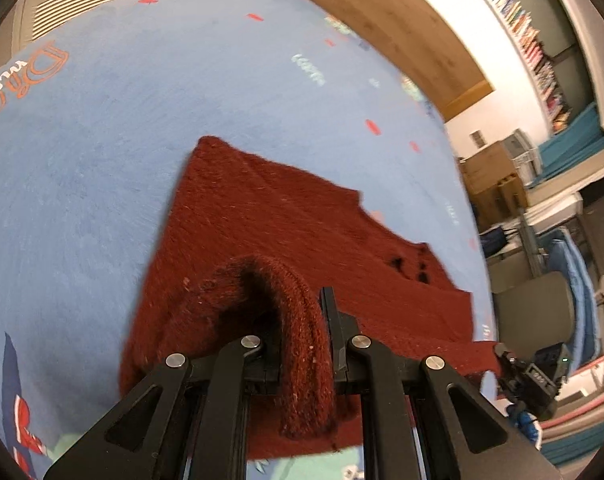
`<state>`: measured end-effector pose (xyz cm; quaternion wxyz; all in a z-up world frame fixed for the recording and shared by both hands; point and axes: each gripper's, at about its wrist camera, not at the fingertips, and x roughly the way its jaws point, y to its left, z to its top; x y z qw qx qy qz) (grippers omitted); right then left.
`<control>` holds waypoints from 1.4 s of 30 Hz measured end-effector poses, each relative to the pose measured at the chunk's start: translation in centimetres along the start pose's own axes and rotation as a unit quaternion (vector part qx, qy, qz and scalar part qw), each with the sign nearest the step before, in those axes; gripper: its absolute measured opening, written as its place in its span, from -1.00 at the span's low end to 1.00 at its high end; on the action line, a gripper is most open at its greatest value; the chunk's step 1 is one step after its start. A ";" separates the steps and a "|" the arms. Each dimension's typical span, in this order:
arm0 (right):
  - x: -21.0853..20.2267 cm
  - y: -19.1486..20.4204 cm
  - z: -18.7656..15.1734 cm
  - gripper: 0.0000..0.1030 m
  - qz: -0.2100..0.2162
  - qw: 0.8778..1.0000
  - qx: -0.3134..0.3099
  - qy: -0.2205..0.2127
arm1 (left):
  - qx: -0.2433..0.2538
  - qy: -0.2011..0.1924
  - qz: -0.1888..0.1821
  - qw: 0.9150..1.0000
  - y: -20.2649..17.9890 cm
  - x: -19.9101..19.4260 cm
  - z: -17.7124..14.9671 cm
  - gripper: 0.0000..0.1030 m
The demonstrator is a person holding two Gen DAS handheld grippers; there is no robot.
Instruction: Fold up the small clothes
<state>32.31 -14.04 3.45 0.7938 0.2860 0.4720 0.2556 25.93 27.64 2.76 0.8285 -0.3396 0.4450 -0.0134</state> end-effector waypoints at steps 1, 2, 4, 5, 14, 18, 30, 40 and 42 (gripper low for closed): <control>0.6 -0.4 0.2 -0.76 -0.008 1.000 0.008 0.005 | -0.001 0.004 0.007 1.000 0.2 0.5 0.1 -0.79; 1.2 -0.7 0.3 -0.76 -0.015 1.000 0.014 0.010 | -0.004 0.009 0.014 1.000 0.4 1.0 0.3 -0.78; 2.2 -1.2 0.7 -0.73 -0.028 0.999 0.019 0.019 | -0.010 0.016 0.019 1.000 0.7 1.5 0.5 -0.78; 2.4 -1.3 0.7 -0.65 -0.035 0.999 0.020 0.020 | -0.015 0.018 0.018 1.000 0.9 1.8 0.6 -0.77; 3.2 -2.5 1.6 -0.15 -0.049 0.997 0.051 0.011 | -0.062 0.024 -0.015 0.998 2.7 1.0 1.5 -0.54; 3.0 -2.3 2.3 0.04 -0.055 0.997 0.052 0.004 | -0.080 0.015 -0.028 0.996 3.2 -0.3 1.9 -0.34; 0.6 -0.1 2.7 0.16 -0.120 0.992 -0.027 -0.030 | 0.041 -0.032 0.036 0.998 -1.8 -2.7 2.3 -0.24; 6.0 5.4 0.7 0.21 -0.220 0.950 -0.220 -0.014 | 0.144 -0.045 0.110 0.982 -6.4 3.3 -0.2 -0.24; 7.1 5.0 0.5 0.21 -0.223 0.949 -0.221 -0.004 | 0.153 -0.044 0.123 0.980 -6.2 4.4 -0.4 -0.24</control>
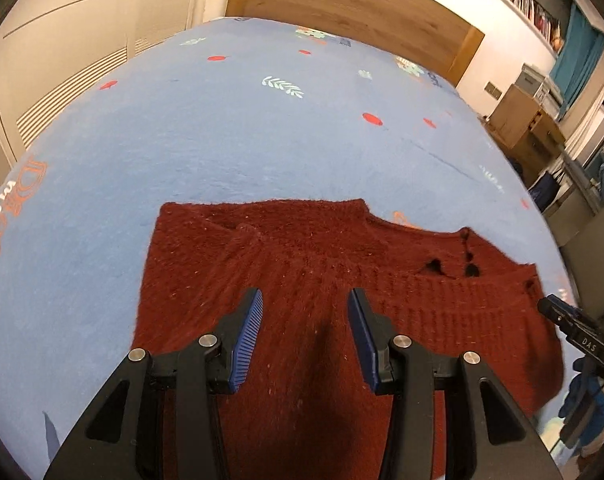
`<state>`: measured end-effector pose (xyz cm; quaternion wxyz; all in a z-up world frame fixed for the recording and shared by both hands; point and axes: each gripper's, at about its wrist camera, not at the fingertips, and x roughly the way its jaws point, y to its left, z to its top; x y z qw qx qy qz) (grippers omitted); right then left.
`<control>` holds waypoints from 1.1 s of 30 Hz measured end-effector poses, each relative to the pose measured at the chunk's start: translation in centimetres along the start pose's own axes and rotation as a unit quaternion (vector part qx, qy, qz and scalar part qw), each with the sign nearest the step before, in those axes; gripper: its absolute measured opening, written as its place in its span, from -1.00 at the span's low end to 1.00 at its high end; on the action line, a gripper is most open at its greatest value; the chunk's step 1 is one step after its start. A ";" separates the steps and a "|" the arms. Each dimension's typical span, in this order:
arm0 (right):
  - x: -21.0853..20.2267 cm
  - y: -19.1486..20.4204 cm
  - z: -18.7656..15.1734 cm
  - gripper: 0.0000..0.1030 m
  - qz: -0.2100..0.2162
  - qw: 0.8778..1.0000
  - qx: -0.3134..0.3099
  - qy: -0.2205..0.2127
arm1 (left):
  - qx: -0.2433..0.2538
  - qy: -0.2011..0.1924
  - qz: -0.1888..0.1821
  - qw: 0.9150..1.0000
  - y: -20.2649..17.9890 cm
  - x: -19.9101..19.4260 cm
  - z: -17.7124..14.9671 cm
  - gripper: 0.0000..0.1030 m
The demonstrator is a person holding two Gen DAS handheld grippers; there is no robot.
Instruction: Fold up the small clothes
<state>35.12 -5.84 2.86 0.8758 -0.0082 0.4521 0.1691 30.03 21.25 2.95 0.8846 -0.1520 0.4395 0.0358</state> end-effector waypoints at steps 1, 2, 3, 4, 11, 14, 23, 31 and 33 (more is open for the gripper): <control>0.7 -0.1 -0.1 0.21 0.000 1.000 0.002 0.007 | 0.005 0.004 0.008 1.000 0.0 0.5 -0.1 -0.24; 1.3 -0.3 -0.2 0.21 -0.002 1.000 0.003 0.014 | 0.009 0.014 0.018 1.000 0.2 1.2 -0.2 -0.24; 1.7 -0.5 -0.2 0.21 -0.005 1.000 0.004 0.019 | 0.011 0.023 0.027 0.999 0.4 1.8 -0.3 -0.24; 2.2 -1.0 -0.3 0.21 -0.011 1.000 0.008 0.025 | 0.012 0.032 0.036 0.999 0.7 2.3 -0.5 -0.24; 1.4 -2.4 -0.3 0.18 -0.002 0.999 0.029 0.024 | 0.022 0.018 0.046 0.999 0.7 0.4 -1.2 -0.24; -0.4 -2.2 -0.7 0.21 -0.004 0.999 0.032 0.011 | 0.035 0.004 0.063 0.997 -0.2 -0.9 -2.2 -0.24; -4.8 0.5 -5.1 0.32 -0.006 1.000 0.000 -0.009 | 0.052 -0.008 0.076 0.996 -2.3 -2.7 -6.6 -0.24; -3.3 2.2 -8.4 0.32 -0.017 0.999 -0.013 0.024 | 0.072 -0.015 0.080 0.994 -3.2 -2.4 -8.7 -0.17; -2.8 2.1 -9.0 0.33 -0.018 0.999 -0.006 0.030 | 0.067 -0.016 0.076 0.995 -3.0 -2.3 -9.0 -0.15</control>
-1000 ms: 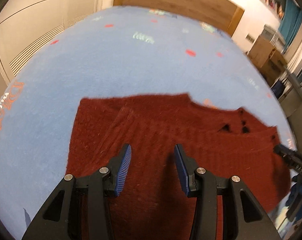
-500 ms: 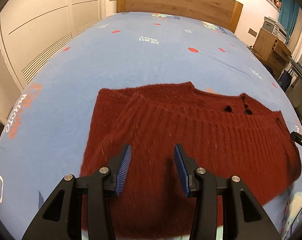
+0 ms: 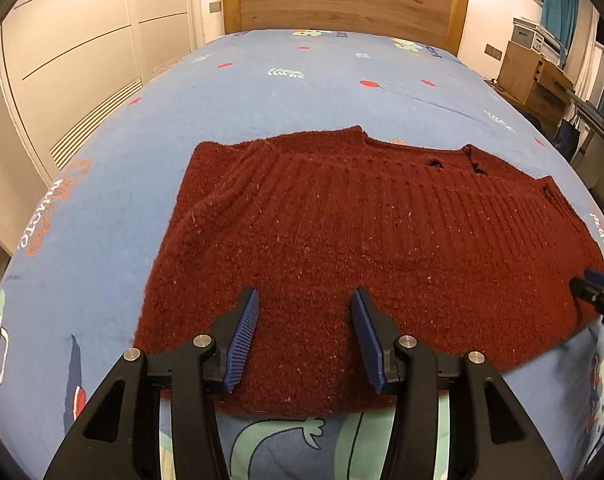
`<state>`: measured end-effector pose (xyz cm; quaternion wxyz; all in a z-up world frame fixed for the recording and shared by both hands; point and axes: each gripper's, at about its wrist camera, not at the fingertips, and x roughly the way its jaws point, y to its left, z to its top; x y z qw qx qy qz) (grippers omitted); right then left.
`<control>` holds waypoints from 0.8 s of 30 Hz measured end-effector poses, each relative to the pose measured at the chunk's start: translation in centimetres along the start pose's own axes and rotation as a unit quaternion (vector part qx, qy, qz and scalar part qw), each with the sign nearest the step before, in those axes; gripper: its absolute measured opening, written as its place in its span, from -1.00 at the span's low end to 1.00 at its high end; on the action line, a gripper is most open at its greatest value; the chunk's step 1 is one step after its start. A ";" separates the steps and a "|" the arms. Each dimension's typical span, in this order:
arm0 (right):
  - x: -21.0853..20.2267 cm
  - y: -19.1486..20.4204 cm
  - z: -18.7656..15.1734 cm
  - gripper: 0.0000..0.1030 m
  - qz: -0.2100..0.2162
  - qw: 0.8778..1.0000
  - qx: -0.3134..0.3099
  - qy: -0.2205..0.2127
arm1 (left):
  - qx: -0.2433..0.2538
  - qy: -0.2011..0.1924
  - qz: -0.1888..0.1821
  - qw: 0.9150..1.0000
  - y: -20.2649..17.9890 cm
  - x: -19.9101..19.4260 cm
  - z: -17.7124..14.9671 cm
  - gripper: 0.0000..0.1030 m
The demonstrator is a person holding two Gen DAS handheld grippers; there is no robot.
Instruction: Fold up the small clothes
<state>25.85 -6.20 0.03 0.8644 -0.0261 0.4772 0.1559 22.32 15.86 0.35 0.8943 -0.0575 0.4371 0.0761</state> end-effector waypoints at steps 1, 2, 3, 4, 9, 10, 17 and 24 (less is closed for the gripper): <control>0.2 0.0 -0.3 0.34 -0.001 1.000 0.002 0.001 | -0.002 0.000 -0.001 1.000 0.0 0.1 -0.1 -0.14; 0.3 0.0 -0.5 0.37 -0.002 1.000 0.002 0.002 | -0.002 -0.001 -0.002 1.000 0.0 0.2 -0.3 -0.13; 0.5 0.1 -0.8 0.40 -0.005 1.000 -0.001 0.003 | -0.002 -0.001 -0.001 1.000 0.0 0.3 -0.4 -0.12; 0.5 0.2 -0.9 0.41 -0.007 1.000 -0.003 0.002 | -0.001 -0.002 -0.001 1.000 0.0 0.3 -0.5 -0.11; 0.8 0.1 -1.3 0.45 -0.004 1.000 -0.003 -0.001 | 0.003 -0.007 0.005 1.000 -0.3 0.5 -0.9 -0.05; 0.7 0.0 -1.3 0.45 -0.003 1.000 -0.002 -0.001 | 0.003 -0.007 0.006 1.000 -0.3 0.6 -0.9 -0.03; 0.0 -1.3 -1.7 0.45 -0.005 1.000 0.003 0.001 | 0.002 -0.006 0.010 1.000 -0.5 0.8 -1.0 0.02; -0.8 -2.1 -1.5 0.45 -0.013 1.000 0.017 0.001 | -0.002 -0.005 0.013 1.000 -0.5 0.8 -1.2 0.04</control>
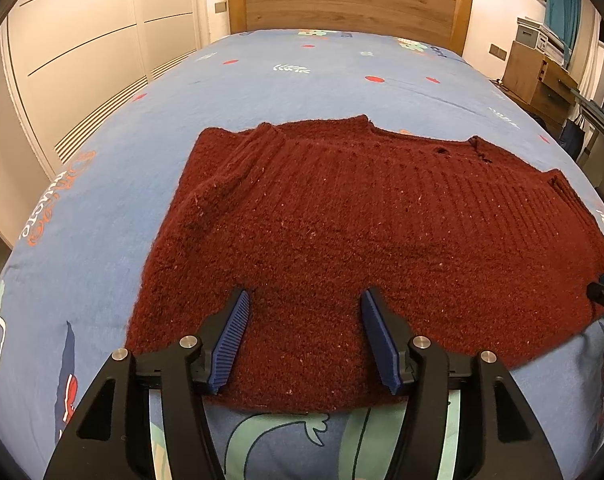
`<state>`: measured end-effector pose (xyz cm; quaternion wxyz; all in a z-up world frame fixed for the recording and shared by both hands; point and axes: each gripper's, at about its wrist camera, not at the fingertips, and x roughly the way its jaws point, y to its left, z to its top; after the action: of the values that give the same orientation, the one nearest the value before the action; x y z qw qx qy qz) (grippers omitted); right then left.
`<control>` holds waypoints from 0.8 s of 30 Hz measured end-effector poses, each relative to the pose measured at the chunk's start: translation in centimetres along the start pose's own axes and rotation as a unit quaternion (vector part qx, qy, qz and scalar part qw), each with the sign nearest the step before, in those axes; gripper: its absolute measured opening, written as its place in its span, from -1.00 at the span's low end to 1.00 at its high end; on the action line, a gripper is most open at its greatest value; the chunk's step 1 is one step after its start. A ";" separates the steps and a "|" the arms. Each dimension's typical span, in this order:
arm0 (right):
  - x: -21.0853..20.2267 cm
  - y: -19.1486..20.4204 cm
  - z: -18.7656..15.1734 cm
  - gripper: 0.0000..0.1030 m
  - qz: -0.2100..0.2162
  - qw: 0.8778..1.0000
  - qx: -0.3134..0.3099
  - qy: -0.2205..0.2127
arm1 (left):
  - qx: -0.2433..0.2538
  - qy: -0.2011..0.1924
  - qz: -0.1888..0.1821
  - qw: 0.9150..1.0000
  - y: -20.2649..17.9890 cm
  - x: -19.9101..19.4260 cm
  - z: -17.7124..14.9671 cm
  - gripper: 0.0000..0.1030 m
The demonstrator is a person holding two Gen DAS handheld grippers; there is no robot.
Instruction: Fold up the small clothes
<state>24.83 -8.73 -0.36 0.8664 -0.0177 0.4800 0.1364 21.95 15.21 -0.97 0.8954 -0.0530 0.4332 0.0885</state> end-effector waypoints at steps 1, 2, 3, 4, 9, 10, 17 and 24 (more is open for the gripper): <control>-0.3 0.0 0.1 0.45 0.000 1.000 0.003 -0.003 | 0.000 0.000 0.000 1.000 0.0 0.0 0.0 0.05; -0.5 0.0 0.3 0.45 0.000 1.000 0.005 -0.007 | 0.001 0.000 0.001 1.000 0.0 0.0 -0.1 0.05; -0.7 0.2 0.4 0.46 0.001 1.000 0.005 -0.010 | 0.001 0.000 0.002 1.000 0.0 0.0 -0.1 0.06; -0.8 0.4 0.5 0.46 0.002 1.000 0.004 -0.012 | 0.000 0.000 0.003 1.000 0.0 0.0 -0.1 0.07; -0.4 0.9 0.6 0.45 0.003 1.000 0.004 -0.011 | 0.000 0.000 0.005 1.000 -0.1 0.1 -0.2 0.10; -0.2 0.9 0.5 0.45 0.001 1.000 0.004 -0.009 | 0.001 0.000 0.006 1.000 -0.1 0.1 -0.2 0.12; 0.3 0.1 -0.1 0.46 -0.004 1.000 0.005 0.000 | 0.000 0.005 0.004 1.000 0.2 -0.1 -0.7 0.17; -1.2 -0.7 -0.8 0.45 -0.008 1.000 0.018 -0.004 | -0.046 0.015 -0.019 0.999 2.0 -1.8 -1.6 0.17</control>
<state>23.75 -9.77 0.15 0.8698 -0.0054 0.4784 0.1204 19.25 16.65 -0.60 0.8870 -0.1039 0.4408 0.0904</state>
